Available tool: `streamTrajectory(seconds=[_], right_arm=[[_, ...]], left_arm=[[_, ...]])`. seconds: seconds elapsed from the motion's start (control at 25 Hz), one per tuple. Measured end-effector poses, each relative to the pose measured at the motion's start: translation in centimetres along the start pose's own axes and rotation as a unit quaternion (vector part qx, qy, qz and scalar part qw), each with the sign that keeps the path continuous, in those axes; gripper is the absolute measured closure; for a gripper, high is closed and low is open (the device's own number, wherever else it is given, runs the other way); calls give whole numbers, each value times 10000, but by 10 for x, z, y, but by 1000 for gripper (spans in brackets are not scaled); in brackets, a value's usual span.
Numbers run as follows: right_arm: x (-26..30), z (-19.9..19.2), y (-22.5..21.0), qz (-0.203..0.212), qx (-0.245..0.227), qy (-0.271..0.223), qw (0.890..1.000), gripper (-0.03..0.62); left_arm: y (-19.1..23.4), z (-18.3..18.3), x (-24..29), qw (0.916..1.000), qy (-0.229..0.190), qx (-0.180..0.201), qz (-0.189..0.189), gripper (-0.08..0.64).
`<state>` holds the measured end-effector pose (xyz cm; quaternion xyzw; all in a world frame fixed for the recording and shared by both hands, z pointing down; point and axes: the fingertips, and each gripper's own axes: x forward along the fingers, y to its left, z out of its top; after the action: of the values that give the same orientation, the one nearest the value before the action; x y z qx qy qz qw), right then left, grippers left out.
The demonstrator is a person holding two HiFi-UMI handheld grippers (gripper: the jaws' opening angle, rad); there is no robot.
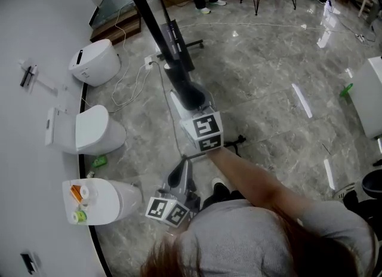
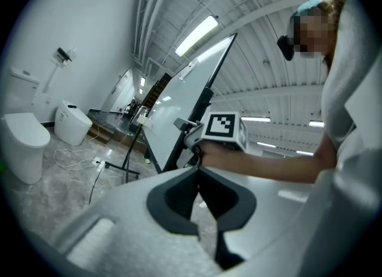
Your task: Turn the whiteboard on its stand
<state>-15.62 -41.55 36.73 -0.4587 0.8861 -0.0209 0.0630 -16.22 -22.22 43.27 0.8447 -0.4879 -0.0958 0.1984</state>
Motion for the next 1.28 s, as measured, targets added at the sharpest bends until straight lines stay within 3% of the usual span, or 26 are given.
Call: streamTrajectory(seconds=[1.28], right_arm=[[-123,10,47,318,110,-71,9994,393]], left_arm=[[-102,-62,-91,9986,-230,-275,379,558]])
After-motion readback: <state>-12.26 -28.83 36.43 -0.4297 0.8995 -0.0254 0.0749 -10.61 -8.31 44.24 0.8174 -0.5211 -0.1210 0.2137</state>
